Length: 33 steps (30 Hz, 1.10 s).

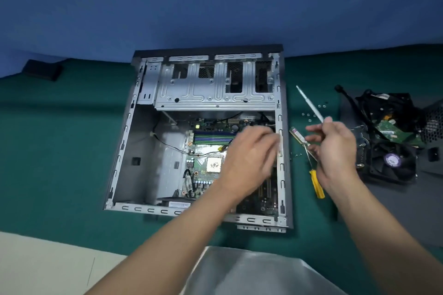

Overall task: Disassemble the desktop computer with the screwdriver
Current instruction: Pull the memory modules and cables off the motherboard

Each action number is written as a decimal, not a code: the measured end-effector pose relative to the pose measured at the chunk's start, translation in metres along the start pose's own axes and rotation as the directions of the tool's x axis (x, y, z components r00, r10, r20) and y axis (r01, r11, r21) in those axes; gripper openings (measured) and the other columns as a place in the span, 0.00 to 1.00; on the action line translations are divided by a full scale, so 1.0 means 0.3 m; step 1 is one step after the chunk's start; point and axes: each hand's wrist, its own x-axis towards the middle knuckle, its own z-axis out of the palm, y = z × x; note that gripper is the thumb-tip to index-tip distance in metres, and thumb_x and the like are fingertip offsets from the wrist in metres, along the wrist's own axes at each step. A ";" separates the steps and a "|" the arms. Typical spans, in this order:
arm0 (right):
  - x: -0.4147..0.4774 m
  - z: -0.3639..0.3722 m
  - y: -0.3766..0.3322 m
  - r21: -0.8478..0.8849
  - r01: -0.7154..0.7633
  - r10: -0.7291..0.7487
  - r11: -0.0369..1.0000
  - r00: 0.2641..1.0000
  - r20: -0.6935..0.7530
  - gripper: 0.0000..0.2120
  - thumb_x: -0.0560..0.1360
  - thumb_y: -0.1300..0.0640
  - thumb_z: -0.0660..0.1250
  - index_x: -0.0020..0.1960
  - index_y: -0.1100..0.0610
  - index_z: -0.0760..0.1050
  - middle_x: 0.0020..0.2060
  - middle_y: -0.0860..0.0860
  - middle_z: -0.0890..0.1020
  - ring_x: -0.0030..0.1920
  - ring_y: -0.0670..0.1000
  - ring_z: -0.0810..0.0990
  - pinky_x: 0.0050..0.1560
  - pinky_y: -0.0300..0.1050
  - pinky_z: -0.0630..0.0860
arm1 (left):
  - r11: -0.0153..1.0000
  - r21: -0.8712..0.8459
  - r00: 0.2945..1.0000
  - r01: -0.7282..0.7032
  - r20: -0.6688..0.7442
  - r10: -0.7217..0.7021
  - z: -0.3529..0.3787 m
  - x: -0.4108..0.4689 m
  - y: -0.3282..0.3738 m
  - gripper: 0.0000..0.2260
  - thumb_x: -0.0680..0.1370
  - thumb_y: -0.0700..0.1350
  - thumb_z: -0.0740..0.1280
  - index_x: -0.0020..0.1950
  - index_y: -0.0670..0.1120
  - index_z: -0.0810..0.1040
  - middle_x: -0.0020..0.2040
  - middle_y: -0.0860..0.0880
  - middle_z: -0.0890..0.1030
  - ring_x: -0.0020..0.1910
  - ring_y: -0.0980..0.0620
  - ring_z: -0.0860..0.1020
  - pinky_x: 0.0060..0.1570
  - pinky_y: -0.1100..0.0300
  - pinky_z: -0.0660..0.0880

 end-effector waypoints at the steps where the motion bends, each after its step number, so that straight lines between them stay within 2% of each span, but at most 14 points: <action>1: -0.037 0.017 -0.008 -0.082 0.081 -0.082 0.993 0.997 -0.013 0.14 0.83 0.53 0.55 0.40 0.53 0.70 0.35 0.48 0.79 0.31 0.43 0.73 0.31 0.38 0.67 | 0.994 0.020 0.994 0.105 -0.002 -0.105 -0.035 -0.015 -0.048 0.12 0.78 0.44 0.64 0.57 0.40 0.81 0.52 0.45 0.81 0.51 0.48 0.78 0.56 0.58 0.73; 3: -0.114 0.063 -0.010 -0.265 0.230 -0.229 0.936 0.973 0.037 0.15 0.82 0.48 0.55 0.40 0.50 0.72 0.34 0.46 0.78 0.29 0.41 0.71 0.28 0.35 0.68 | 0.911 0.063 0.910 0.407 0.060 -0.411 -0.102 -0.049 -0.170 0.12 0.79 0.45 0.65 0.60 0.42 0.79 0.55 0.46 0.81 0.54 0.49 0.78 0.58 0.58 0.73; 5: -0.178 0.127 0.007 -0.327 0.292 -0.244 0.899 0.953 0.179 0.14 0.81 0.46 0.55 0.41 0.47 0.73 0.33 0.46 0.79 0.29 0.42 0.73 0.30 0.38 0.71 | 0.726 0.126 0.696 0.676 0.215 -0.686 -0.155 -0.084 -0.304 0.11 0.79 0.45 0.66 0.60 0.45 0.79 0.57 0.45 0.81 0.54 0.47 0.79 0.59 0.54 0.75; 6: -0.200 0.163 0.023 -0.328 0.271 -0.194 0.905 0.949 0.248 0.13 0.81 0.47 0.55 0.42 0.47 0.73 0.34 0.46 0.80 0.31 0.43 0.75 0.33 0.43 0.73 | 0.635 0.166 0.578 0.754 0.291 -0.762 -0.175 -0.103 -0.359 0.12 0.79 0.46 0.66 0.61 0.45 0.79 0.57 0.44 0.81 0.55 0.46 0.79 0.58 0.53 0.75; 8: -0.221 0.237 0.067 -0.339 0.157 -0.043 0.927 0.946 0.321 0.12 0.82 0.48 0.54 0.44 0.49 0.73 0.38 0.46 0.81 0.38 0.47 0.80 0.43 0.50 0.79 | 0.580 0.240 0.484 0.779 0.358 -0.799 -0.186 -0.138 -0.438 0.14 0.79 0.48 0.66 0.63 0.45 0.77 0.59 0.42 0.80 0.57 0.44 0.78 0.58 0.52 0.74; 11: -0.199 0.323 0.136 -0.356 -0.033 0.125 0.934 0.963 0.239 0.15 0.83 0.48 0.54 0.46 0.53 0.74 0.45 0.48 0.80 0.48 0.49 0.80 0.52 0.50 0.76 | 0.608 0.206 0.526 0.767 0.341 -0.779 -0.167 -0.138 -0.505 0.18 0.80 0.47 0.65 0.68 0.44 0.72 0.64 0.42 0.77 0.62 0.43 0.75 0.61 0.51 0.71; 13: -0.168 0.353 0.169 -0.423 -0.034 0.119 0.906 0.977 0.177 0.15 0.83 0.47 0.53 0.46 0.53 0.73 0.44 0.49 0.79 0.41 0.46 0.77 0.40 0.42 0.72 | 0.618 0.180 0.541 0.766 0.338 -0.770 -0.142 -0.108 -0.541 0.20 0.79 0.47 0.66 0.69 0.43 0.69 0.67 0.41 0.74 0.65 0.42 0.72 0.65 0.48 0.70; 15: -0.134 0.372 0.187 -0.519 0.026 0.069 0.855 0.984 0.163 0.15 0.83 0.47 0.51 0.47 0.52 0.71 0.38 0.49 0.75 0.32 0.45 0.70 0.30 0.40 0.64 | 0.662 0.207 0.568 0.720 0.373 -0.734 -0.114 -0.076 -0.568 0.17 0.79 0.49 0.67 0.62 0.41 0.72 0.64 0.40 0.74 0.64 0.41 0.71 0.64 0.48 0.70; 19: -0.068 0.409 0.198 -0.606 0.022 0.039 0.795 0.995 0.087 0.14 0.83 0.49 0.50 0.49 0.56 0.70 0.40 0.50 0.74 0.36 0.46 0.70 0.31 0.43 0.62 | 0.677 0.195 0.588 0.710 0.365 -0.722 -0.081 -0.034 -0.581 0.11 0.78 0.52 0.67 0.47 0.45 0.72 0.52 0.41 0.76 0.49 0.43 0.75 0.51 0.53 0.72; 23: -0.032 0.433 0.215 -0.736 -0.001 0.022 0.677 1.000 0.019 0.11 0.83 0.52 0.52 0.50 0.58 0.68 0.47 0.53 0.75 0.40 0.50 0.72 0.36 0.43 0.63 | 0.661 0.192 0.596 0.725 0.306 -0.742 -0.070 -0.016 -0.584 0.09 0.79 0.44 0.67 0.41 0.45 0.71 0.40 0.43 0.76 0.35 0.47 0.72 0.40 0.59 0.69; 25: -0.027 0.440 0.226 -0.802 0.022 0.016 0.597 0.999 0.040 0.09 0.83 0.53 0.52 0.50 0.56 0.67 0.44 0.52 0.73 0.40 0.51 0.71 0.38 0.42 0.63 | 0.652 0.205 0.597 0.730 0.273 -0.754 -0.071 -0.013 -0.573 0.08 0.79 0.39 0.66 0.41 0.44 0.71 0.32 0.46 0.69 0.29 0.52 0.66 0.39 0.59 0.68; 28: -0.027 0.460 0.233 -0.860 0.035 0.025 0.509 0.998 0.055 0.09 0.83 0.53 0.52 0.49 0.56 0.66 0.36 0.48 0.68 0.32 0.44 0.67 0.28 0.40 0.59 | 0.657 0.209 0.613 0.724 0.242 -0.752 -0.075 -0.013 -0.554 0.06 0.77 0.35 0.65 0.40 0.41 0.73 0.29 0.49 0.62 0.27 0.53 0.62 0.38 0.61 0.68; 31: -0.029 0.481 0.240 -0.817 -0.016 0.046 0.576 0.999 0.013 0.09 0.83 0.53 0.51 0.49 0.57 0.65 0.39 0.50 0.71 0.36 0.49 0.73 0.30 0.43 0.66 | 0.664 0.179 0.630 0.726 0.216 -0.746 -0.082 -0.021 -0.546 0.08 0.76 0.35 0.64 0.37 0.42 0.71 0.29 0.50 0.63 0.30 0.51 0.65 0.38 0.60 0.67; 33: -0.034 0.488 0.247 -0.776 -0.016 0.010 0.631 1.000 -0.013 0.10 0.83 0.52 0.51 0.49 0.56 0.66 0.43 0.52 0.74 0.45 0.55 0.77 0.42 0.50 0.74 | 0.678 0.171 0.656 0.715 0.173 -0.735 -0.087 -0.031 -0.547 0.11 0.76 0.36 0.64 0.34 0.43 0.69 0.30 0.49 0.63 0.33 0.49 0.66 0.38 0.59 0.65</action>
